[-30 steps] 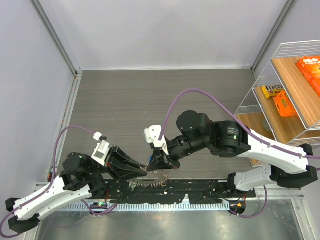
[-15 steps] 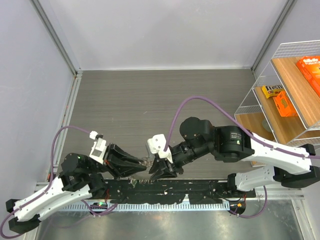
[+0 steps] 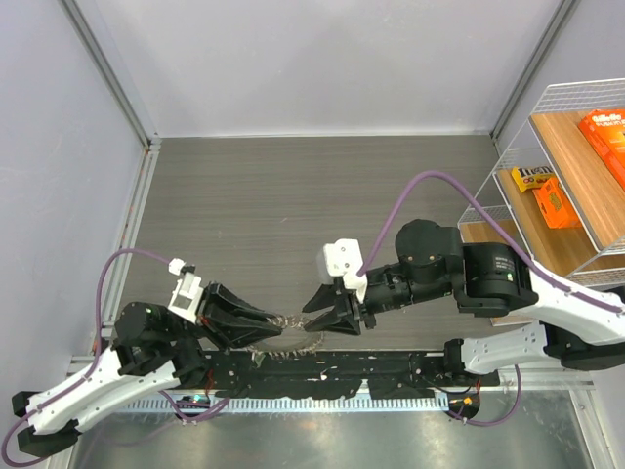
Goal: Put the keys on the keyring
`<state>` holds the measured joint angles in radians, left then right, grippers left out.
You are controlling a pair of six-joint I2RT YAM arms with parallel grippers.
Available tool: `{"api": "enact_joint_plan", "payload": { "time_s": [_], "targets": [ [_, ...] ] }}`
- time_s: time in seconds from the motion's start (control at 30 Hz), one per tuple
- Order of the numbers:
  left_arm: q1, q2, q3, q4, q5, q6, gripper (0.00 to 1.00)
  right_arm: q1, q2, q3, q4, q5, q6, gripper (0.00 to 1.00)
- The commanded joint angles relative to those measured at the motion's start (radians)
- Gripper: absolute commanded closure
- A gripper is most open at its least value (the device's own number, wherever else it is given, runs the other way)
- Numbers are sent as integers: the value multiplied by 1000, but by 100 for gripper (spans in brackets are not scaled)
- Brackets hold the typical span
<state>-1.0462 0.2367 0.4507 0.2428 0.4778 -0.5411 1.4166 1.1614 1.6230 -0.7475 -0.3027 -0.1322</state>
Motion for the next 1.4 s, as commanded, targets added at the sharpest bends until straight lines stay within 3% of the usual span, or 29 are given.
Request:
{"api": "enact_joint_plan", "payload": {
  "time_s": [0.0,0.2,0.4,0.5,0.57,0.67,1.0,1.37],
  "targets": [
    [3,-16,14,41,27,6,100,5,-12,37,54,108,61,60],
    [2,-53,28,-13,35,6,100,-5,-29,-69,80,377,155,54],
    [2,-105,39,-89,30,21,100,-63,-138,-336,169,637,353,52],
    [2,-123,42,-117,36,24,100,-152,-204,-544,267,616,478,51],
    [2,-129,43,-132,50,24,100,-250,-226,-668,339,506,538,52],
    [2,-149,42,-154,54,24,100,-303,-180,-805,504,335,608,52],
    [2,-275,62,-298,-28,27,100,-272,236,-749,781,246,775,41],
    [3,-355,105,-424,-129,27,100,-200,592,-537,869,278,845,36]
  ]
}}
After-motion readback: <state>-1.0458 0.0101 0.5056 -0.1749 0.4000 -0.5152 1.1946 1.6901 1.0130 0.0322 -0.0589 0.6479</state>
